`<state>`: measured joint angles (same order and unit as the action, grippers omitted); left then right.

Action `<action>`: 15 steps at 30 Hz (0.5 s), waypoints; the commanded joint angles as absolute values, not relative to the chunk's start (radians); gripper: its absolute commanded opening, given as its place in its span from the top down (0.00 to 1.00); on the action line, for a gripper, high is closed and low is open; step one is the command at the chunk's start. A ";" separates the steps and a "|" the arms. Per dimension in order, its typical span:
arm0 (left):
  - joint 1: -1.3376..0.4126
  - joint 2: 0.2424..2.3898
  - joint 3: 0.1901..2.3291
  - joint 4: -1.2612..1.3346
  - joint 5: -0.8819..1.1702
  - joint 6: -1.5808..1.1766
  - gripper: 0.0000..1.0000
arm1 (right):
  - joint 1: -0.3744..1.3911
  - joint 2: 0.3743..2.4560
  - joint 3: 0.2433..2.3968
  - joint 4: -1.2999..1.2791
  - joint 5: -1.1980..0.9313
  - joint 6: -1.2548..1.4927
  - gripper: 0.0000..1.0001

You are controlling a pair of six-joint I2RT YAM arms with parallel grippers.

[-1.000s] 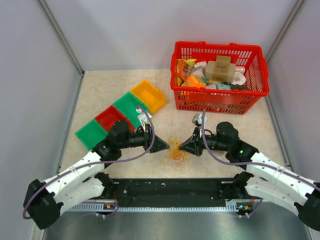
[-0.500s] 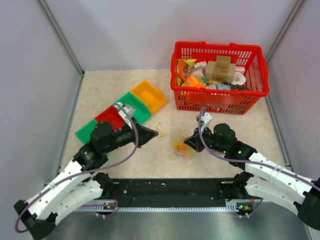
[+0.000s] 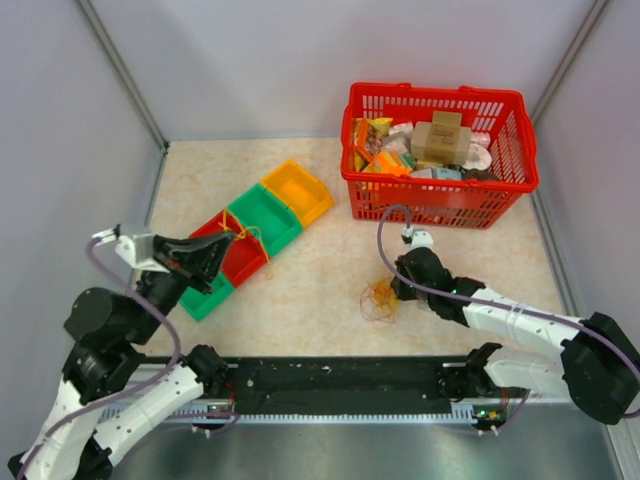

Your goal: Untangle the cables

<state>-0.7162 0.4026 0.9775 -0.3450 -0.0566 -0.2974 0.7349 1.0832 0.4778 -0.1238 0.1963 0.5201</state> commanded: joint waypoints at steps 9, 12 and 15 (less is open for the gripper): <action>-0.718 0.423 1.146 -0.506 -0.297 -0.267 1.00 | 0.712 1.118 0.509 -0.086 0.126 0.516 1.00; -0.718 0.471 1.140 -0.555 -0.368 -0.293 1.00 | 0.712 1.106 0.515 -0.089 0.083 0.491 1.00; -0.719 0.544 1.131 -0.597 -0.403 -0.317 1.00 | 0.710 1.092 0.512 -0.094 0.057 0.483 1.00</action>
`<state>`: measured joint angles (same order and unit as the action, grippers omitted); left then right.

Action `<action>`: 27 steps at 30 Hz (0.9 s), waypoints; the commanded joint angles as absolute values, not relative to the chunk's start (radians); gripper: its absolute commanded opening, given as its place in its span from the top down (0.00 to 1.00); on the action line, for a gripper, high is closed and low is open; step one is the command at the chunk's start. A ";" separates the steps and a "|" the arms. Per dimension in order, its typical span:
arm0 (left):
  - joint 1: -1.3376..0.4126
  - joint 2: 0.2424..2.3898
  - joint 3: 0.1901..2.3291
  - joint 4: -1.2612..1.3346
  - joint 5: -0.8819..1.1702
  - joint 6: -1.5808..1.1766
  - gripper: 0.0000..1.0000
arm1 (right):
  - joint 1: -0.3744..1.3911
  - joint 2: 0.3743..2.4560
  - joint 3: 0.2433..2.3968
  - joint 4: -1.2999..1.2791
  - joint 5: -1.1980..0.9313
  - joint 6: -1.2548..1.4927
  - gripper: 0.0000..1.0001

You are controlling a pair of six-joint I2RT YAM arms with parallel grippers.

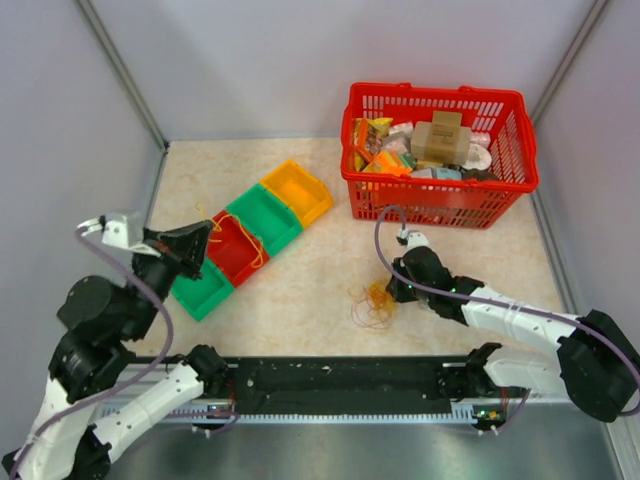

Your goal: Untangle the cables

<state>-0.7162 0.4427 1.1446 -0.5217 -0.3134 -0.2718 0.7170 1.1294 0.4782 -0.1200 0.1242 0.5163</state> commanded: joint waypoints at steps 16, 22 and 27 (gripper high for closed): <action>-0.497 0.987 0.992 -0.135 -0.099 -0.399 1.00 | 0.712 1.017 0.486 -0.092 0.028 0.488 1.00; -0.400 1.153 1.052 -0.008 0.042 -0.448 1.00 | 0.710 0.947 0.469 -0.106 0.015 0.514 1.00; -0.359 1.238 1.132 0.075 0.146 -0.486 1.00 | 0.710 0.914 0.460 -0.115 0.015 0.517 1.00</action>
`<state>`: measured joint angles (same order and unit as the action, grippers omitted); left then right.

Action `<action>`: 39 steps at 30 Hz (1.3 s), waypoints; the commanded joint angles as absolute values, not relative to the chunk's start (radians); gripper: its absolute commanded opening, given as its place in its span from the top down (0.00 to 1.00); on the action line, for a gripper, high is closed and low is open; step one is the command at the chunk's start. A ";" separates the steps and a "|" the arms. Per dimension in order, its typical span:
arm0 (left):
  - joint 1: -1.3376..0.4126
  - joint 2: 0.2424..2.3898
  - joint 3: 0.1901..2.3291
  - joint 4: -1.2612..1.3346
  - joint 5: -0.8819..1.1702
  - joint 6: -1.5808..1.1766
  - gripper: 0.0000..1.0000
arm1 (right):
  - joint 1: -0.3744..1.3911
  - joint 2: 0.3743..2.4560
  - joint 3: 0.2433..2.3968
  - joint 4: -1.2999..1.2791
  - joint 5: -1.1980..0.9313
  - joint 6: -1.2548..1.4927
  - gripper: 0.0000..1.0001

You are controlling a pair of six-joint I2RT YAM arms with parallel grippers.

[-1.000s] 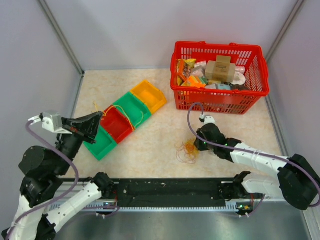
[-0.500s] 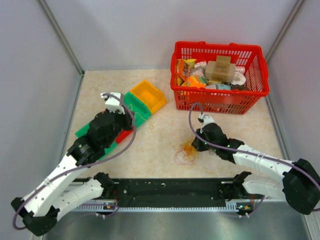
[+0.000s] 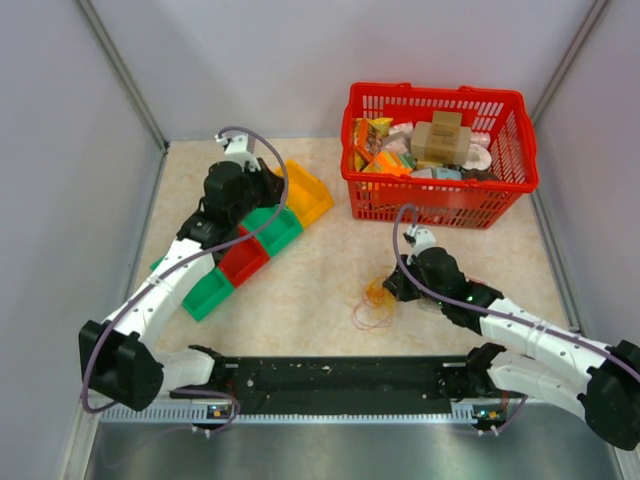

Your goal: Untangle the cables

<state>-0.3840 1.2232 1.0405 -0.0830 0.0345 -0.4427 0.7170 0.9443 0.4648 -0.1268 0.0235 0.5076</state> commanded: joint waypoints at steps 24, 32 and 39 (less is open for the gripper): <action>-0.273 1.564 1.236 0.175 0.202 -0.457 1.00 | 0.710 0.893 0.454 -0.120 0.018 0.531 1.00; -0.252 1.713 1.281 0.130 0.245 -0.511 1.00 | 0.712 0.905 0.462 -0.118 0.018 0.529 1.00; -0.236 1.712 1.290 0.055 0.138 -0.531 0.70 | 0.710 0.934 0.474 -0.114 0.005 0.526 1.00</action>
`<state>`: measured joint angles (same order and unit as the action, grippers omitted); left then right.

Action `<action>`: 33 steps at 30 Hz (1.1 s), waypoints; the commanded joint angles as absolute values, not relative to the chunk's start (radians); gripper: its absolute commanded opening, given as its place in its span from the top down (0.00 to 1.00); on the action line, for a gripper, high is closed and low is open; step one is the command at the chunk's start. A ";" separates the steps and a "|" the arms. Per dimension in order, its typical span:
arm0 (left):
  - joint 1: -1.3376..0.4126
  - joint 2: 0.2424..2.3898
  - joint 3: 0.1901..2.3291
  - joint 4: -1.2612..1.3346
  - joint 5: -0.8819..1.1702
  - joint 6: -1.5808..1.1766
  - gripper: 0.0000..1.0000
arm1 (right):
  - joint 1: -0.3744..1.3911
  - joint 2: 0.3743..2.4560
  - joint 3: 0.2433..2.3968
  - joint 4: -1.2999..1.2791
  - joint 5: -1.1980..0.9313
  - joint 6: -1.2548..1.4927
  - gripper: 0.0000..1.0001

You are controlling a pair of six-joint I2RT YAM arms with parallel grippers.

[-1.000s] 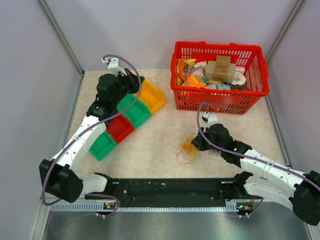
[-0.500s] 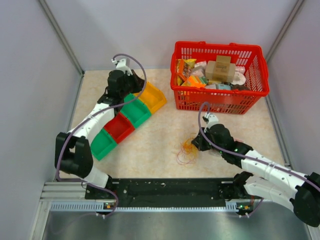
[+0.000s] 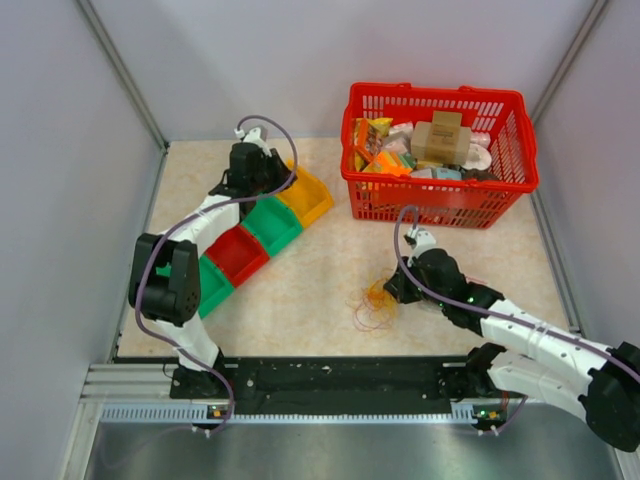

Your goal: Untangle the cables

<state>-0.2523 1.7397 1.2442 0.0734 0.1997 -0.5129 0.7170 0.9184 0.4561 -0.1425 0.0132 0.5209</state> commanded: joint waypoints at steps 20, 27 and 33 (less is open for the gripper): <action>-0.400 1.066 0.657 0.005 0.615 -0.508 0.29 | 0.710 1.051 0.485 0.054 -0.179 0.454 1.00; -0.604 0.899 0.404 0.082 0.532 -0.577 0.37 | 0.710 1.058 0.459 0.146 -0.255 0.483 1.00; -0.774 1.014 0.440 0.049 0.327 -0.545 0.30 | 0.710 1.072 0.446 0.186 -0.299 0.518 1.00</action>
<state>-0.6773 0.9543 0.3912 0.0105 0.4927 -0.5755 0.7170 1.0691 0.4561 0.0948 -0.2481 0.4911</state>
